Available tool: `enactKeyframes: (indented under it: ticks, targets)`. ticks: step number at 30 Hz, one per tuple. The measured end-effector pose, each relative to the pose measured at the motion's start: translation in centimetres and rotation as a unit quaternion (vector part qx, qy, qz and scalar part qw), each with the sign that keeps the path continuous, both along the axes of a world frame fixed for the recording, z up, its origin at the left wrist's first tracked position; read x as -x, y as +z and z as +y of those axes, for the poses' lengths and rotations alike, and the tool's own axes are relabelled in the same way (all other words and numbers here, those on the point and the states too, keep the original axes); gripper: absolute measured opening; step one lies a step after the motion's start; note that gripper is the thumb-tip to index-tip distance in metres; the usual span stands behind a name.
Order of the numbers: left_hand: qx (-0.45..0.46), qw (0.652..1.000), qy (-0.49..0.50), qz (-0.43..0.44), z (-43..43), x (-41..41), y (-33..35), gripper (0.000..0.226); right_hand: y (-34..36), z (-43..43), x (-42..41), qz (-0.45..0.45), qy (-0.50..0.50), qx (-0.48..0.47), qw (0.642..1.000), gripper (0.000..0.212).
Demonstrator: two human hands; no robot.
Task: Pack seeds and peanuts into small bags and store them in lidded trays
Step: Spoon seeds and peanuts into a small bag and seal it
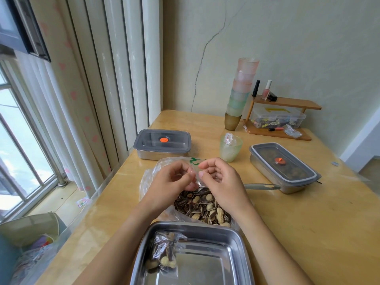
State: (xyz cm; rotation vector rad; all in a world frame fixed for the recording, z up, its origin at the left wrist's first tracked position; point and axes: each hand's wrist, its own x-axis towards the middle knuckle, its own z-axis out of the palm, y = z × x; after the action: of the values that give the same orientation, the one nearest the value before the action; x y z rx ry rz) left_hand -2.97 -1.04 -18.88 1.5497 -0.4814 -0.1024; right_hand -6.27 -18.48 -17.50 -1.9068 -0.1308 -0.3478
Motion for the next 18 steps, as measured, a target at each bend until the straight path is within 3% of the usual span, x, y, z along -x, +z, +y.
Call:
enactKeyframes:
  ticks: [4,9,18]
  targets:
    - [-0.019,1.000,-0.003,-0.024,0.10,0.02,0.06,0.009,0.08,0.14,0.24,-0.016,0.000,0.068,0.998,0.005]
    - [-0.090,0.992,0.032,-0.078,0.07,-0.05,-0.11,0.008,-0.21,0.27,0.22,-0.047,-0.053,0.102,0.992,0.011]
    - [-0.098,0.991,0.018,-0.088,0.11,0.15,0.17,0.019,0.23,0.39,0.68,-0.057,-0.008,0.133,0.989,0.014]
